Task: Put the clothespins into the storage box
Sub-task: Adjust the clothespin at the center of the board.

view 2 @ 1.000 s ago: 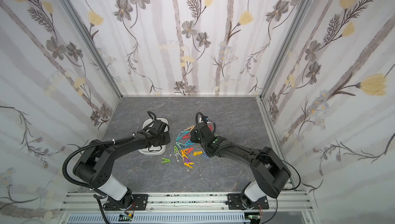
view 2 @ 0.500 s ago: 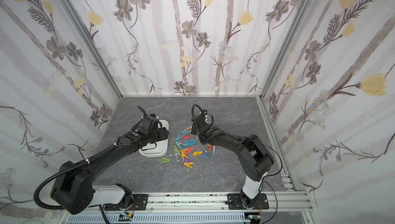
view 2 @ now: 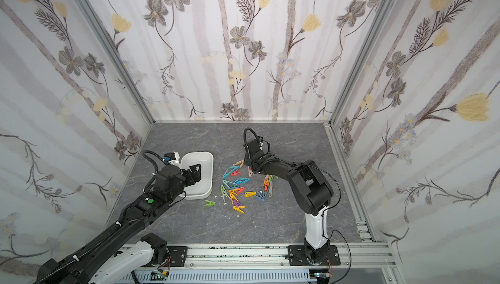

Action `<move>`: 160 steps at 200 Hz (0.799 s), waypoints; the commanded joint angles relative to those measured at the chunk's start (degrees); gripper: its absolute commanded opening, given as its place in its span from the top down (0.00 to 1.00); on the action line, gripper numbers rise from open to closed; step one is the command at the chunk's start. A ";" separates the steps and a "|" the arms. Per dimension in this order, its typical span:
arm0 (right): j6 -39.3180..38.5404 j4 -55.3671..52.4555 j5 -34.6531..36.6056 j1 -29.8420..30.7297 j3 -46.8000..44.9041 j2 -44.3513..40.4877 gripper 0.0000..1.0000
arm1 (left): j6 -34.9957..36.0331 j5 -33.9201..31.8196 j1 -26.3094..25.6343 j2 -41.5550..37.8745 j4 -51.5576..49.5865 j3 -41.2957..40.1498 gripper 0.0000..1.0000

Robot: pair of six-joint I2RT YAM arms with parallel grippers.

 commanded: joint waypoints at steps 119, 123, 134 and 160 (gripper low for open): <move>-0.94 -4.90 -0.34 -0.49 8.38 7.19 0.59 | -0.80 5.72 0.90 3.92 5.61 -0.55 0.22; -1.20 -5.53 -0.40 -0.48 9.07 7.61 0.59 | -0.95 5.83 0.96 3.95 5.69 -0.59 0.23; -1.81 -7.21 0.27 -0.31 10.78 8.57 0.59 | -1.01 6.01 1.03 3.96 5.96 -0.85 0.23; -3.95 -10.77 3.79 0.06 14.38 9.56 0.60 | -1.12 6.19 1.11 3.86 6.23 -1.25 0.23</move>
